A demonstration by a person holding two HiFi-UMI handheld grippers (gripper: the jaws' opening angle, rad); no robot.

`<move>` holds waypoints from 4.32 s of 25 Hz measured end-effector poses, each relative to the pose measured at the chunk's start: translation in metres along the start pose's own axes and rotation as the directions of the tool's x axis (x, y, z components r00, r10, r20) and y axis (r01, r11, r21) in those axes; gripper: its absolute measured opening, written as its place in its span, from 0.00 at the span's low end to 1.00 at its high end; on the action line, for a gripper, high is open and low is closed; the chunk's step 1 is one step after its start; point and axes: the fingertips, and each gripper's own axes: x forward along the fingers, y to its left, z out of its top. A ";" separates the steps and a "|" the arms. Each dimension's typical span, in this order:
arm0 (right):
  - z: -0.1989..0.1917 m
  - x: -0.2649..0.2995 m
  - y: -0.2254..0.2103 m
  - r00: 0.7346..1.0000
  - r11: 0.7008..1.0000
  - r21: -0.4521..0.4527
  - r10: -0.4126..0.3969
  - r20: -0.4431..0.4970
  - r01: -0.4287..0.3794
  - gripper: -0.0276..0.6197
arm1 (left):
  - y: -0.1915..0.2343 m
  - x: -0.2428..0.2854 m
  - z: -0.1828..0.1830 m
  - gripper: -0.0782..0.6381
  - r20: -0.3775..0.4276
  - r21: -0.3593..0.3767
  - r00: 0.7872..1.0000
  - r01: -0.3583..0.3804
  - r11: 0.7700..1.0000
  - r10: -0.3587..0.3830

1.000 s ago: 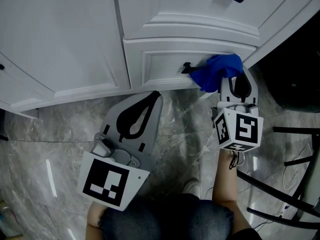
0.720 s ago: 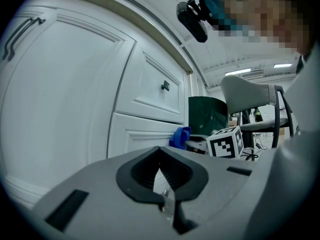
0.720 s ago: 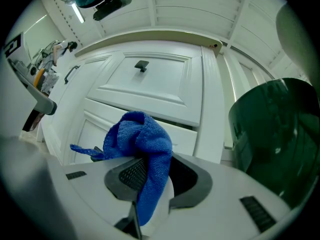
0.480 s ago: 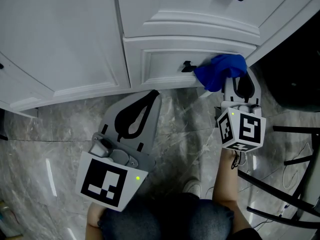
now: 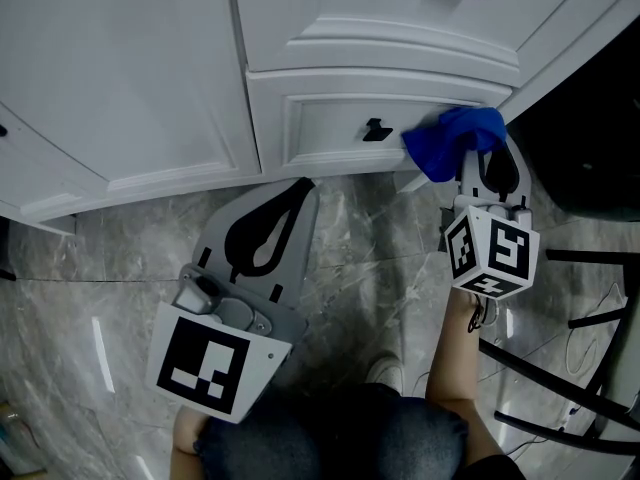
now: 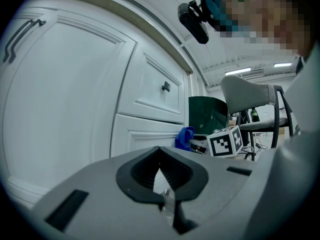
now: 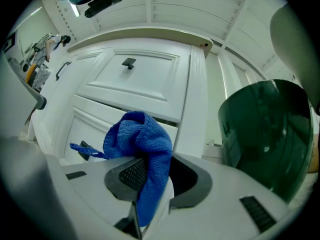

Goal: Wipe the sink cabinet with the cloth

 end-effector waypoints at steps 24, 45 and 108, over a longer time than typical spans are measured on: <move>-0.012 -0.041 0.084 0.984 0.980 0.088 0.174 0.034 -0.177 0.22 | 0.014 -0.020 0.007 0.11 -0.003 0.044 0.997 -0.082 0.996 0.082; -0.013 -0.013 0.253 0.852 0.852 0.051 0.522 -0.027 -0.520 0.22 | 0.031 -0.038 0.010 0.11 0.014 0.027 0.995 -0.099 0.995 0.098; -0.054 0.001 0.141 0.955 0.956 0.088 0.286 -0.078 -0.279 0.22 | 0.010 -0.029 0.004 0.11 -0.021 0.026 1.000 -0.020 0.999 0.020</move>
